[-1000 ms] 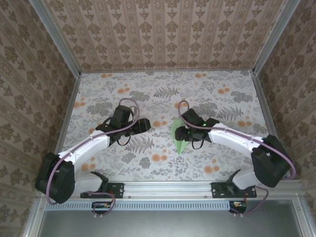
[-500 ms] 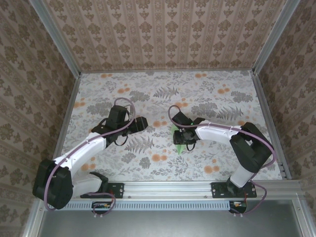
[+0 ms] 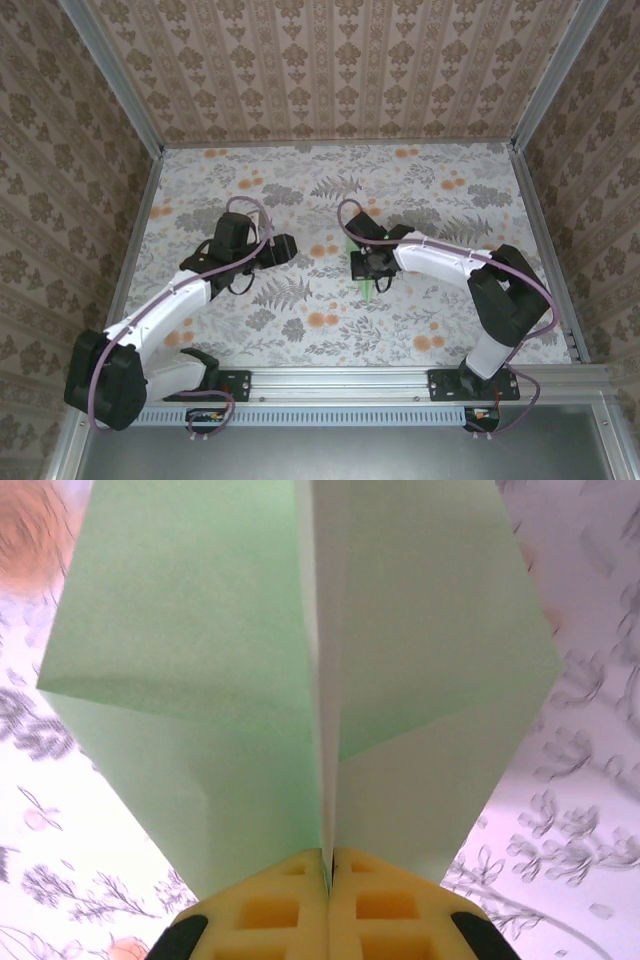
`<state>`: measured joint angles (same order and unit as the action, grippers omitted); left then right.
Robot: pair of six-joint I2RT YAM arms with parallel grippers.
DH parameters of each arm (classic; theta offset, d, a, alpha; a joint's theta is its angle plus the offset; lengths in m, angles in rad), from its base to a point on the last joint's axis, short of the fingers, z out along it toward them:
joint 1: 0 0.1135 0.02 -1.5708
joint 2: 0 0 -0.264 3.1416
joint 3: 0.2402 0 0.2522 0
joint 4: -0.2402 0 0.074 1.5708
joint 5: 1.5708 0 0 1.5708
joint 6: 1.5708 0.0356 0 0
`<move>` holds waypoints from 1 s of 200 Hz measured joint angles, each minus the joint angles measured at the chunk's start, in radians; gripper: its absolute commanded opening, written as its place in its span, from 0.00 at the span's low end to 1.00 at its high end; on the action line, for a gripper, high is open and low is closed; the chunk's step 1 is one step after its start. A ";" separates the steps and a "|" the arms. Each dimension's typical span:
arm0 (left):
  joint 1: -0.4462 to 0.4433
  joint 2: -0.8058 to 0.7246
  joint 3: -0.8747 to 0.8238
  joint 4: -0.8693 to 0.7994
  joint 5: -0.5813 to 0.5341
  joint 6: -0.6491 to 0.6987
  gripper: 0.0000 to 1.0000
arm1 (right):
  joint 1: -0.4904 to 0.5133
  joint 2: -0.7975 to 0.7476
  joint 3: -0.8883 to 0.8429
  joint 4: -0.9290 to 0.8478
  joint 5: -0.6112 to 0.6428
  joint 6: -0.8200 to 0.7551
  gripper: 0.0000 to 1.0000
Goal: Fold a paper plane with a square sheet of paper (fold left side to right side)
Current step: Pick up the paper plane at the center of the table, then place the paper plane at the top-center of the table.
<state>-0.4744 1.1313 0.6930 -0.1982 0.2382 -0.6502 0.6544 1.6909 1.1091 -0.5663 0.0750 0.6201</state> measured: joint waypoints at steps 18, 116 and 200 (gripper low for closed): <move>0.014 -0.032 0.000 0.000 0.001 0.016 0.92 | -0.050 0.053 0.101 -0.035 0.000 -0.027 0.03; 0.071 -0.079 0.000 -0.061 0.015 0.043 0.93 | -0.185 0.434 0.539 -0.150 0.028 -0.125 0.05; 0.090 -0.080 0.000 -0.092 0.035 0.046 0.94 | -0.188 0.478 0.562 -0.178 0.015 -0.147 0.16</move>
<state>-0.3843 1.0515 0.6933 -0.2901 0.2737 -0.6044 0.4664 2.1689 1.6711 -0.7441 0.0902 0.4732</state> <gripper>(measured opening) 0.942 0.147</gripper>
